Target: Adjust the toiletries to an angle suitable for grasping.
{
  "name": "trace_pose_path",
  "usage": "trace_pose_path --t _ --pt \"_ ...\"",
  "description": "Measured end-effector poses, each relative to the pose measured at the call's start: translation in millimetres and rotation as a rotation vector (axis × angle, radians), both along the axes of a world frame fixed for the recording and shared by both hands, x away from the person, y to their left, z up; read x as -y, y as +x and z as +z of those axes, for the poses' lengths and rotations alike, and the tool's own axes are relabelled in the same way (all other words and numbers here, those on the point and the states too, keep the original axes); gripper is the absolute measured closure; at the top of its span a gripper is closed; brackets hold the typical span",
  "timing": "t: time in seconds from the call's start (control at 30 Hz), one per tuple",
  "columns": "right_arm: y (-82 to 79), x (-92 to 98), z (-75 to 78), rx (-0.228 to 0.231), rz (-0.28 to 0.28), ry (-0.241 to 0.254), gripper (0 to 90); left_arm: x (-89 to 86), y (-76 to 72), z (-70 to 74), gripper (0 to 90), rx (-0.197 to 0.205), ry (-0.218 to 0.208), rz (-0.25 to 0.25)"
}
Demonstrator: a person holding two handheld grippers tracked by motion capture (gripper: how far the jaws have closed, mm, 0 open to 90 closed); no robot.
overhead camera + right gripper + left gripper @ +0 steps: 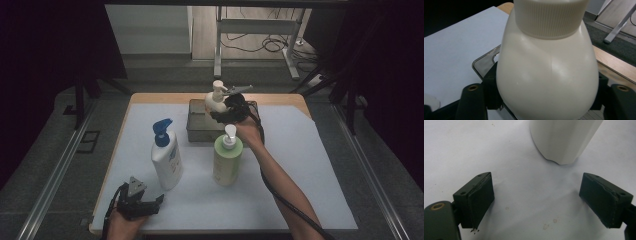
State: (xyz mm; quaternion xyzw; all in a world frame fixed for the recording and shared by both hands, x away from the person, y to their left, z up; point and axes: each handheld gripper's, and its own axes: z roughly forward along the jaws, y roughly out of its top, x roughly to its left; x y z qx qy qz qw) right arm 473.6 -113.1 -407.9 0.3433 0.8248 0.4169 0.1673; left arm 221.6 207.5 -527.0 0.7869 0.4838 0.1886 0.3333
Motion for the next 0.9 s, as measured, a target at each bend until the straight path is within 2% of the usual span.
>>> trace_pose_path --t 0.3,0.53,0.77,0.9 --pt "-5.6 8.5 -0.1 -0.002 0.017 -0.025 30.0 0.0 0.0 -0.1 12.1 0.0 0.0 0.0" --pt "-12.1 16.2 0.5 -0.008 0.023 -0.013 30.2 0.0 0.0 -0.1 12.1 0.0 0.0 0.001" --pt "-16.7 27.3 0.6 -0.023 0.025 -0.003 33.0 0.0 -0.1 -0.1 12.1 0.0 -0.001 0.001" --pt "-20.6 34.5 0.3 -0.035 0.029 0.0 37.6 -0.1 -0.1 -0.1 12.1 0.0 -0.001 0.0"
